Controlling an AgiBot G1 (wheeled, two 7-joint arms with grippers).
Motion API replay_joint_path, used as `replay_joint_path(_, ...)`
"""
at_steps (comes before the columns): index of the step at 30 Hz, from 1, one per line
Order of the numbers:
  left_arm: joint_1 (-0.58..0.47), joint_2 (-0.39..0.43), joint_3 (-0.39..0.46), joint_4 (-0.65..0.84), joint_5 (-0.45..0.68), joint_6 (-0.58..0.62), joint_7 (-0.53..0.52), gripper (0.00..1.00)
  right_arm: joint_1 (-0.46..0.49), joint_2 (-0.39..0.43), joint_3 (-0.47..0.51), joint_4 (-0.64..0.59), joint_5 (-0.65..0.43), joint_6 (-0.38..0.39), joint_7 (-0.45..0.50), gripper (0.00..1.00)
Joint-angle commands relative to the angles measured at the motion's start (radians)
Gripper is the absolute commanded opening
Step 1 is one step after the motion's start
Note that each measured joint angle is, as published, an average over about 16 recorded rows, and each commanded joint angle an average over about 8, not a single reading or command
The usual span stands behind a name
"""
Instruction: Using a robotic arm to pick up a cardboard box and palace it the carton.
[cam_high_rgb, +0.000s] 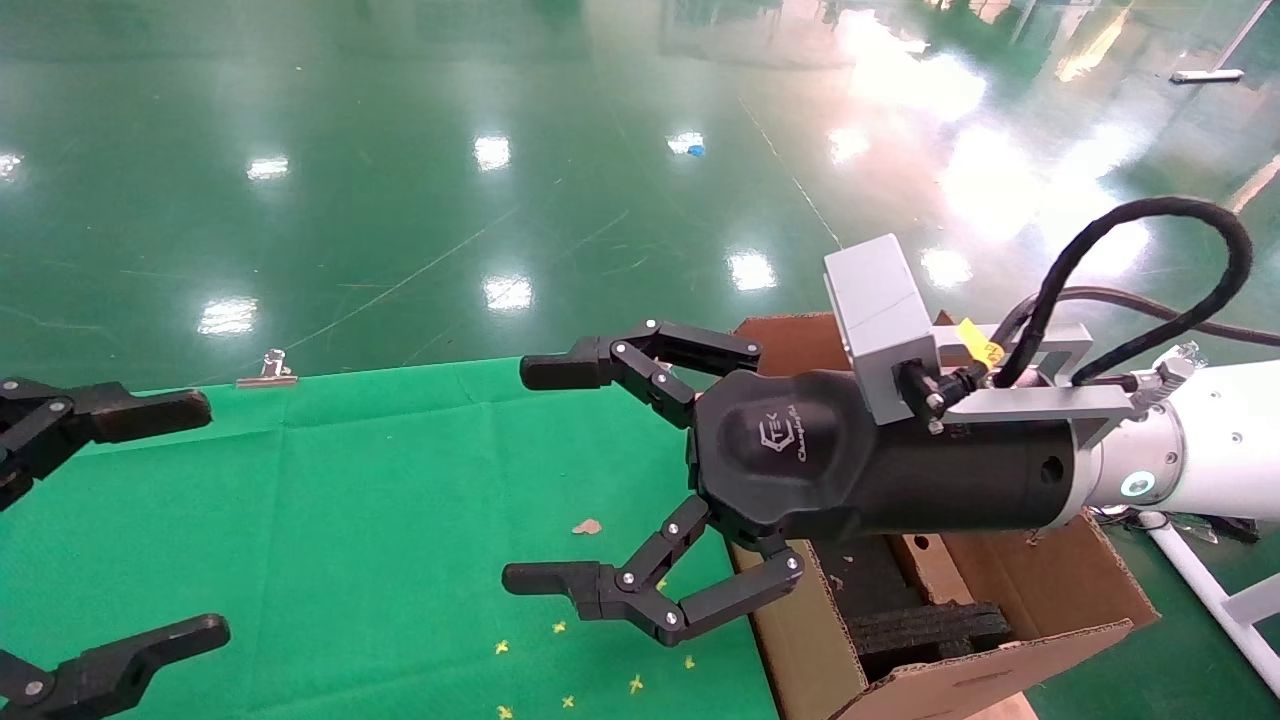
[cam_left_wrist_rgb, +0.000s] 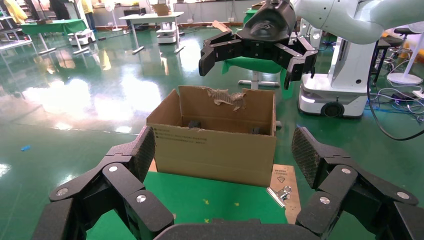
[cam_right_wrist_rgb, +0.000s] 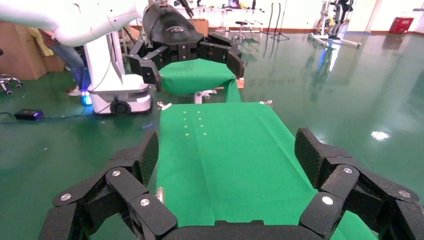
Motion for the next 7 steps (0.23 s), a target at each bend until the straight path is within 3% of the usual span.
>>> replay_joint_path(1, 0.000, 0.000, 0.000, 0.000, 0.000, 0.000, 0.000, 1.00, 0.000, 0.000, 0.000, 0.000, 0.000, 0.000, 0.000, 1.00)
replay_joint_path(7, 0.000, 0.000, 0.000, 0.000, 0.000, 0.000, 0.000, 1.00, 0.000, 0.000, 0.000, 0.000, 0.000, 0.000, 0.000, 1.00)
